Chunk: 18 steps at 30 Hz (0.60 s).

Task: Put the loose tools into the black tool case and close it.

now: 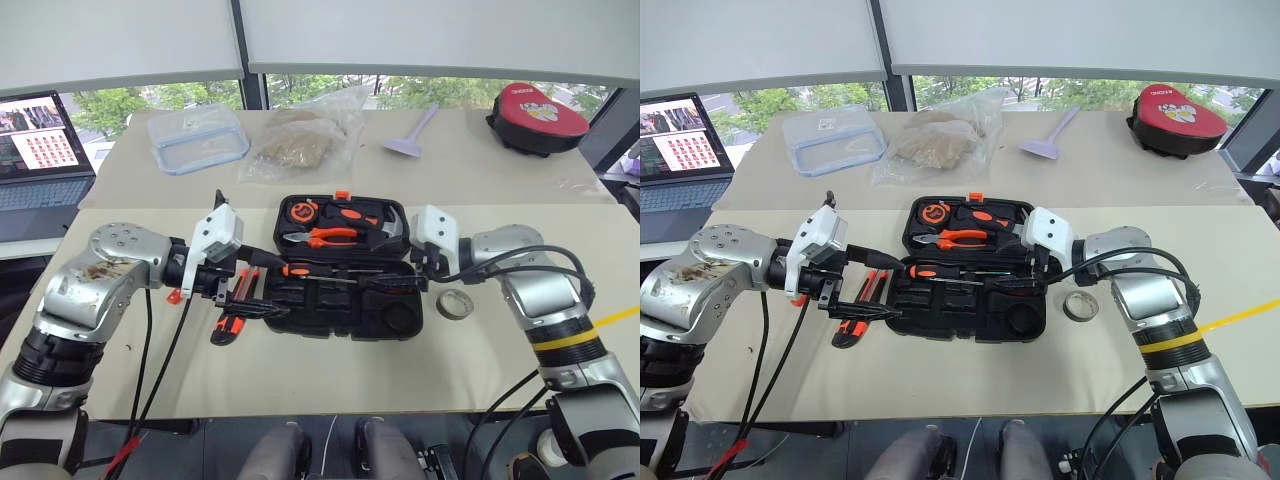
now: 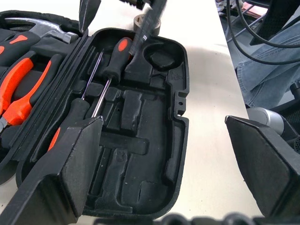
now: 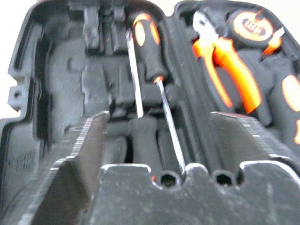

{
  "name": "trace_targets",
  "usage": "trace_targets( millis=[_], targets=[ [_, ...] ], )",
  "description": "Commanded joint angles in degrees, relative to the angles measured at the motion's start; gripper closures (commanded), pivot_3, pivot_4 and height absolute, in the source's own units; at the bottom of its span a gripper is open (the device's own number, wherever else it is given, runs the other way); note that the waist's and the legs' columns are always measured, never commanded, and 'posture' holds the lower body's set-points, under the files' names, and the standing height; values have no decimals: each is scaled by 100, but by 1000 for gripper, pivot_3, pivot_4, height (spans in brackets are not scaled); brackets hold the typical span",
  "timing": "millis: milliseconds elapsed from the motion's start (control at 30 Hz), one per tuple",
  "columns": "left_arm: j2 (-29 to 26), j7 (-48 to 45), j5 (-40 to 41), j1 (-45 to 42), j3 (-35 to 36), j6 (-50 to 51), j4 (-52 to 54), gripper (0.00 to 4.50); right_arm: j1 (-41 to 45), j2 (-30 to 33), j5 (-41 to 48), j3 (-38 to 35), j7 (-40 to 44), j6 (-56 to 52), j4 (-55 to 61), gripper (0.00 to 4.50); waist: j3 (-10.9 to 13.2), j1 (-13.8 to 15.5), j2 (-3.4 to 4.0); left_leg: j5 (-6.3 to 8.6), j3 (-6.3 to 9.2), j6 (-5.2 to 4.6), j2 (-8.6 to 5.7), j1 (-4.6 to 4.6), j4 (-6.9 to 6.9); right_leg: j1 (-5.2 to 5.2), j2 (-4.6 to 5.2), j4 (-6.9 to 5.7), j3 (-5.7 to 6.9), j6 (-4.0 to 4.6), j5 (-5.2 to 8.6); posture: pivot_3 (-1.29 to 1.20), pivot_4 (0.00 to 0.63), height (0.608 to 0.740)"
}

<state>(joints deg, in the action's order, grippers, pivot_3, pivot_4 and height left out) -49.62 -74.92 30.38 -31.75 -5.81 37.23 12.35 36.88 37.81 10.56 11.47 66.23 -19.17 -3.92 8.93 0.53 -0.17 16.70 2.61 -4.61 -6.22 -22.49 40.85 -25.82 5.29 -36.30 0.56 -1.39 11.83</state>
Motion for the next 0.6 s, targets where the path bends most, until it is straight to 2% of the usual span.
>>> trace_targets(
  millis=[33, 200, 233, 367, 500, 600],
  targets=[
    [24, -33, -41, -183, 36, -163, -21, 0, 65, -126, -3, -30, -98, 42, 1, 2596, 0, -6, 0, 0, 0, 0, 0, 0, 0, -1, 0, -2, -1, 0, 0, 0, 150, 722],
    [5, -83, -88, -231, 38, -194, -75, 0, 109, -250, -163, 206, -49, 90, -182, 4290, 0, -14, 0, 0, -2, 0, -1, -1, 0, -6, 0, -8, 1, 0, 0, 0, 150, 722],
    [-3, -92, -101, -231, 36, -205, -78, 0, 69, -254, -197, 278, 3, 116, -159, 4492, 0, -15, 0, 0, -3, 0, -1, -1, 0, -7, 0, -8, 1, 0, 0, 0, 150, 722],
    [-34, -143, -161, -265, 18, -248, -116, 0, -9, -387, -251, 448, -46, -29, -190, 4492, 0, -22, 0, 0, -3, 0, -2, -3, 1, -17, 1, -43, 0, 0, 0, 0, 150, 722],
    [-28, -156, -169, -380, 23, -226, -182, 0, -94, -342, -785, 777, -198, 260, -551, 4492, -1, -32, -1, -1, -4, 2, -2, -3, 3, -21, 1, -43, 0, 0, 0, 0, 150, 722],
    [-45, -150, -182, -379, 39, -242, -206, 0, -117, -350, -834, 729, -296, 176, -536, 4492, -6, -33, -7, -1, -3, 2, -2, 7, 5, -19, 1, -43, 1, 0, 0, 0, 150, 722]
  ],
)
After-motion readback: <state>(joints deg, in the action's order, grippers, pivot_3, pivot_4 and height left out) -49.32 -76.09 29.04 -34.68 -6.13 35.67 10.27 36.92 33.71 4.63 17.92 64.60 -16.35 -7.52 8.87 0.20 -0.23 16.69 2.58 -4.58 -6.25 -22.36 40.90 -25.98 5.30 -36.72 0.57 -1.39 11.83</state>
